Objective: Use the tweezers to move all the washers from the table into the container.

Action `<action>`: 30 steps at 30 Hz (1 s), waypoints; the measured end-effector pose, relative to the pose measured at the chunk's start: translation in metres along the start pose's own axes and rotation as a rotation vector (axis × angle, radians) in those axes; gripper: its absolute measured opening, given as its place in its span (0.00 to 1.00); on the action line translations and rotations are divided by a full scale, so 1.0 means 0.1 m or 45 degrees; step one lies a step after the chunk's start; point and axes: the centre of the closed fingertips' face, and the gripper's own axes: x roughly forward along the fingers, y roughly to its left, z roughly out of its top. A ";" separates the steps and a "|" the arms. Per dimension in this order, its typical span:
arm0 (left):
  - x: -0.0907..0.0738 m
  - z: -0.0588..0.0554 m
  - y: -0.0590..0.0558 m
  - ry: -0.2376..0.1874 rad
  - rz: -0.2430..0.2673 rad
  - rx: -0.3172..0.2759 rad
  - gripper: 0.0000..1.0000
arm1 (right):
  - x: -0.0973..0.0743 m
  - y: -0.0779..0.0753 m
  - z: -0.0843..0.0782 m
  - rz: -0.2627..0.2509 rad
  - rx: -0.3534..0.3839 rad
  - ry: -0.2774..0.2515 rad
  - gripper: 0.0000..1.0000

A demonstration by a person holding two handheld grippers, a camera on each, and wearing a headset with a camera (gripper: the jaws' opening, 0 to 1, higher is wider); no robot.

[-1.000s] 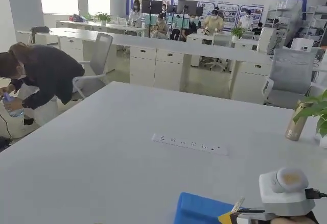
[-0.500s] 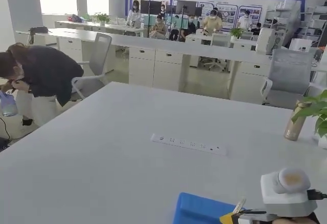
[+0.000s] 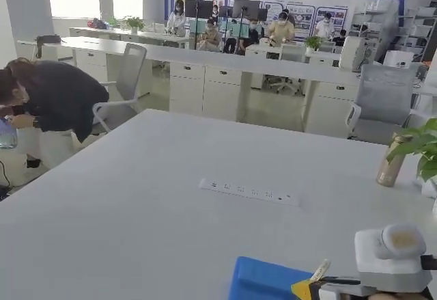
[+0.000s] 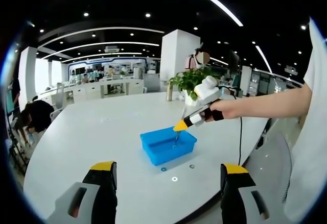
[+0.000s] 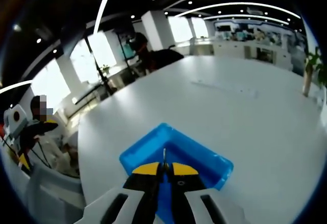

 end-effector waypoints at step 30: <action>0.10 -0.04 -0.12 0.021 -0.073 0.014 0.83 | -0.14 0.55 -0.61 0.111 0.052 0.089 0.04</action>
